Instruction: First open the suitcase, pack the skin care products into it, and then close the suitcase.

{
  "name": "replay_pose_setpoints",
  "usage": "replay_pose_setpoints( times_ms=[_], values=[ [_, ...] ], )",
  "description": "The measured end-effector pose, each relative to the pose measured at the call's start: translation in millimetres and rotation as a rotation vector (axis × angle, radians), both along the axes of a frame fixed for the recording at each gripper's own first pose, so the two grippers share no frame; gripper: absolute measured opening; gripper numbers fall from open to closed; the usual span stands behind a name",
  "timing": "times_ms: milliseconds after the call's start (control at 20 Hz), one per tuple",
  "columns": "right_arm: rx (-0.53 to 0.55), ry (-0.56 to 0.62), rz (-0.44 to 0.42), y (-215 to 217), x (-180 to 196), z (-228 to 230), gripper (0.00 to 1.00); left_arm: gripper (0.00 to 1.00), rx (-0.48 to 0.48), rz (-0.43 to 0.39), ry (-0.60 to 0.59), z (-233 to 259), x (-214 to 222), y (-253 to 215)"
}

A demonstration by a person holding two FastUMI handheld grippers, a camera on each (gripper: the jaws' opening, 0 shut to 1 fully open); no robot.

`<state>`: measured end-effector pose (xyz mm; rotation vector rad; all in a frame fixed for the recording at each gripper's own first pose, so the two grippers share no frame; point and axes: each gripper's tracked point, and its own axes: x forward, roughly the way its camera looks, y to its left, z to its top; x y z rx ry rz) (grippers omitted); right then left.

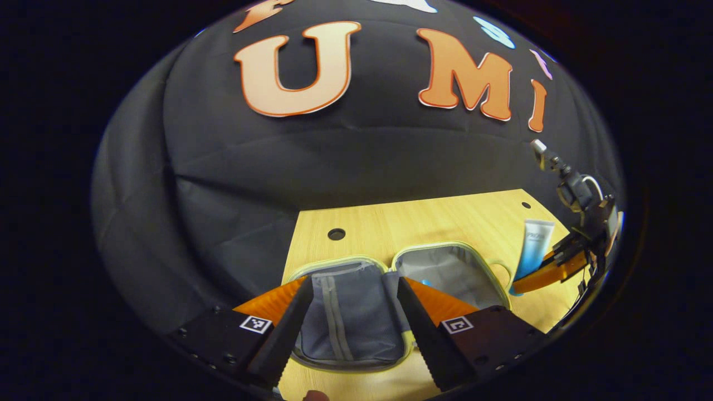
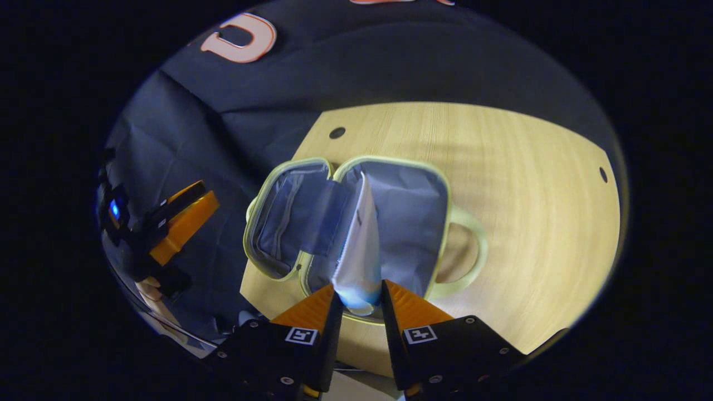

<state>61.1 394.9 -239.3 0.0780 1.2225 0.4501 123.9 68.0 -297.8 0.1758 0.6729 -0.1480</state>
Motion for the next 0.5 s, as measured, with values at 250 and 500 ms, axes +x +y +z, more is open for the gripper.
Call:
replay_pose_setpoints(
  times_ms=[250,500],
  values=[
    [-0.098,0.12,-0.035,1.6,16.2,-71.0,0.42,0.95,-0.011,0.109,0.042,-22.4,-30.5,63.6],
    [-0.071,0.196,-0.119,15.5,26.2,-101.5,0.43,0.95,-0.022,0.18,0.064,-32.1,-47.4,100.1]
  ],
)
